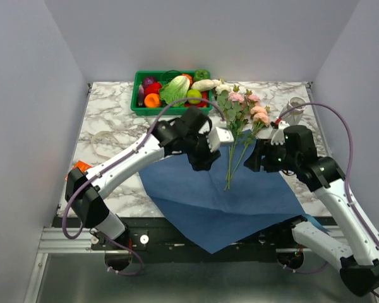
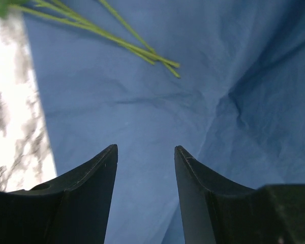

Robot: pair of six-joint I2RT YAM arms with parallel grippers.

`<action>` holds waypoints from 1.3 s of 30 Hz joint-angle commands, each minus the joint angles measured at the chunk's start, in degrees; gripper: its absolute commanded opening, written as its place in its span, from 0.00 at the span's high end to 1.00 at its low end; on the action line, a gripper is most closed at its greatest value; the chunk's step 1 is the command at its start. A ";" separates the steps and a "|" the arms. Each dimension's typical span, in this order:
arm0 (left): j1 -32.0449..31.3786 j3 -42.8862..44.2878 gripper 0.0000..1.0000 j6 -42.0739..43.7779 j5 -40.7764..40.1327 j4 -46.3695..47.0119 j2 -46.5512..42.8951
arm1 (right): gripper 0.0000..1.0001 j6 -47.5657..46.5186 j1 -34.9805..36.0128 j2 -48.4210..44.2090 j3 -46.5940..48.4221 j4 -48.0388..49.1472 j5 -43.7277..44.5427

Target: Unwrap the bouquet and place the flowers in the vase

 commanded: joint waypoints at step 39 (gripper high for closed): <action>13.62 -13.92 0.57 3.80 -25.13 15.16 13.92 | 0.50 12.38 0.63 55.57 6.71 34.41 39.67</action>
